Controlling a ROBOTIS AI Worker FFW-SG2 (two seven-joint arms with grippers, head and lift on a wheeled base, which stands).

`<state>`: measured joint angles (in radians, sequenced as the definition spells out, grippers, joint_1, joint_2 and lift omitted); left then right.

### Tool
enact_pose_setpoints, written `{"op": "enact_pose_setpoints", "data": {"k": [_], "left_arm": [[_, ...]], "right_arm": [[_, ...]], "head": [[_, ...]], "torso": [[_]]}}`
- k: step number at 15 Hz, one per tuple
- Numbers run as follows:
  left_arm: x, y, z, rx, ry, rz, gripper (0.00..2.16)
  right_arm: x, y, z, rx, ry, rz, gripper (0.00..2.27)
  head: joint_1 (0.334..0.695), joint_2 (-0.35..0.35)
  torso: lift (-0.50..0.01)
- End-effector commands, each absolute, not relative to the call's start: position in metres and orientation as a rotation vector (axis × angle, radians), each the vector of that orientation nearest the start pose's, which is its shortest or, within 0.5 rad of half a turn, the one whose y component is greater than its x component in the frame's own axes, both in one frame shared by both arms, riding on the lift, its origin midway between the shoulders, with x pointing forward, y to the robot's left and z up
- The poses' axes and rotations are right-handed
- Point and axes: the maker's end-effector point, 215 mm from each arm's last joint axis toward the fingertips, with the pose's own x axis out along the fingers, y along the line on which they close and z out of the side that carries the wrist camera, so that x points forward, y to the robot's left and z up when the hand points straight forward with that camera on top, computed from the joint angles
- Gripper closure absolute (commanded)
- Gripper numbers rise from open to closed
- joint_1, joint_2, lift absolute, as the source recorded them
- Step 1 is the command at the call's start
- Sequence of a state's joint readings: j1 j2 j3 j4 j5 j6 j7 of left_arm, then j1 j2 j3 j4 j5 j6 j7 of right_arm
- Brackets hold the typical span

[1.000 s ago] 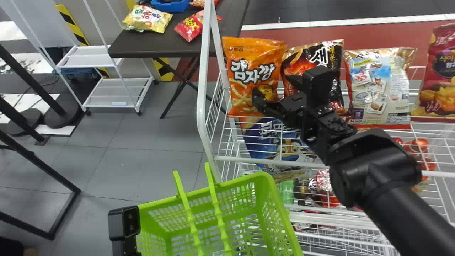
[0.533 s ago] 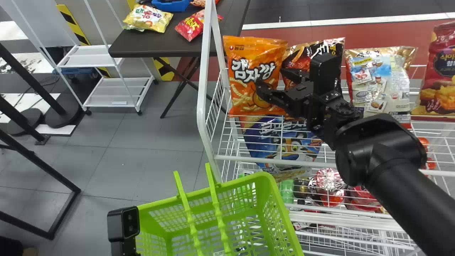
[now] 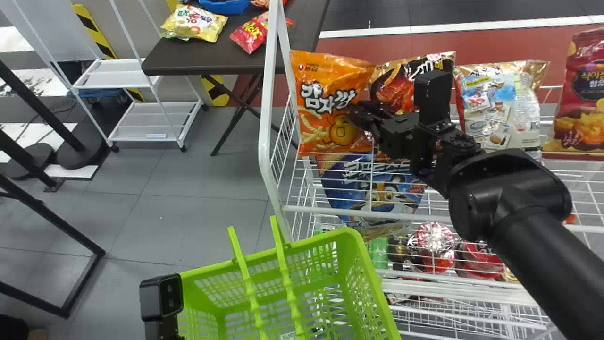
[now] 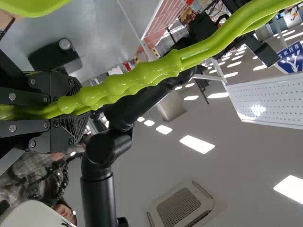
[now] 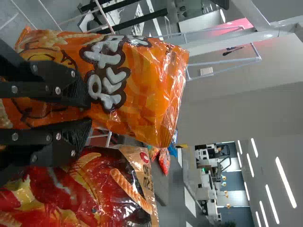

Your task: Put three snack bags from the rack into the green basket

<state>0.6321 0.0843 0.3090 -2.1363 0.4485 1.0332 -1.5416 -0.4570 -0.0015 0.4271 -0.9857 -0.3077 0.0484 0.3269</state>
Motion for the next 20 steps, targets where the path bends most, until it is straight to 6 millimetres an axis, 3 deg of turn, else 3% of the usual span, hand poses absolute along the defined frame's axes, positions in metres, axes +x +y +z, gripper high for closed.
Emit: {"op": "enact_pose_setpoints", "data": {"k": [1, 5, 8, 13, 17, 20], "left_arm": [[0.194, 0.117, -0.348, -1.011, 0.577, -1.289, 2.15], [0.195, 0.122, -0.35, -1.02, 0.581, -1.271, 2.15], [0.198, 0.129, -0.35, -1.016, 0.575, -1.256, 2.15], [0.204, 0.132, -0.351, -1.012, 0.573, -1.25, 2.15], [0.209, 0.14, -0.352, -1.007, 0.564, -1.232, 2.15], [0.215, 0.145, -0.354, -1.01, 0.562, -1.219, 2.15]], "right_arm": [[0.627, 0.044, -0.383, 0.143, 0.226, 0.706, 2.24], [0.596, 0.058, -0.381, 0.175, 0.256, 0.716, 2.24], [0.576, 0.062, -0.36, 0.212, 0.237, 0.714, 2.24], [0.565, 0.048, -0.315, 0.298, 0.182, 0.687, 2.24], [0.539, 0.041, -0.304, 0.361, 0.227, 0.667, 2.24], [0.506, 0.036, -0.303, 0.394, 0.313, 0.671, 2.24]], "head": [[0.695, 0.198], [0.695, 0.224], [0.695, 0.25], [0.695, 0.269], [0.695, 0.26], [0.695, 0.268]], "torso": [[0.0], [0.0], [0.0], [0.0], [0.0], [0.0]]}}
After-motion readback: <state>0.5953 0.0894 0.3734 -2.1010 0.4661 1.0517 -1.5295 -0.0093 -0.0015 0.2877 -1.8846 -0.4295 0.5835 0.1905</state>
